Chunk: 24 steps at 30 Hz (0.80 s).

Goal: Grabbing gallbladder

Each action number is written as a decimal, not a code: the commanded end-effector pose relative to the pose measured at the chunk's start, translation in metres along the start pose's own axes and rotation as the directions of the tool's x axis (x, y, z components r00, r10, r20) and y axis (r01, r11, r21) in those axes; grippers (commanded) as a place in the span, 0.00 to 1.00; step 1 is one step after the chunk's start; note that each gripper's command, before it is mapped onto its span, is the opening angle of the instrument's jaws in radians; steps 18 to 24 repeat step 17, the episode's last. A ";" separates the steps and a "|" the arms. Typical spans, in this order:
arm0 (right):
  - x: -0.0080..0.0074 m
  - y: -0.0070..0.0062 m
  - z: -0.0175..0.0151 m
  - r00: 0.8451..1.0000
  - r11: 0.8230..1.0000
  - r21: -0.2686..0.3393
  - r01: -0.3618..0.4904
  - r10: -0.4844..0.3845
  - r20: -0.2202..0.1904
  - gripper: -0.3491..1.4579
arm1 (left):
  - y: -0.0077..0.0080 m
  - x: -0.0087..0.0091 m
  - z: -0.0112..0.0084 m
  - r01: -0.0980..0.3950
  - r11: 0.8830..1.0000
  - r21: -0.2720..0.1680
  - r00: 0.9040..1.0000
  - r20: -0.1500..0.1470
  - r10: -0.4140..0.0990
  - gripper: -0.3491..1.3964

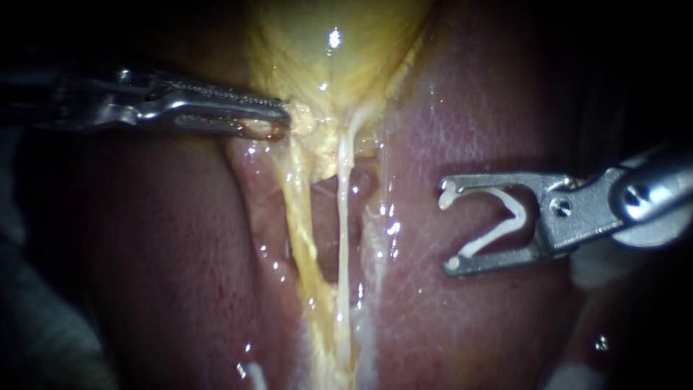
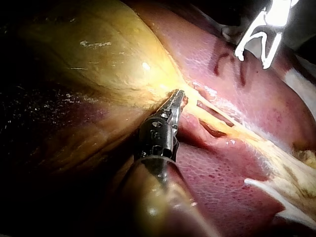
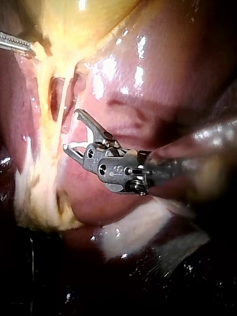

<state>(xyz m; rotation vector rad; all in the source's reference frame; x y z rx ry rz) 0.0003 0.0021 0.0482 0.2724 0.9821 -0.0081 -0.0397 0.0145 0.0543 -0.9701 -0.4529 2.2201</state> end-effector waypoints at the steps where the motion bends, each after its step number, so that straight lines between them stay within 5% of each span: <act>1: 0.0000 0.0000 0.0000 1.000 1.000 0.000 0.000 0.000 0.000 0.47 | 0.0000 0.0001 -0.0002 0.000 1.000 0.003 1.000 -0.003 0.000 0.00; 24: 0.0000 0.0000 0.0000 1.000 1.000 0.000 0.000 0.000 0.000 0.47 | 0.0001 0.0005 -0.0001 0.004 1.000 0.006 1.000 -0.006 -0.004 0.00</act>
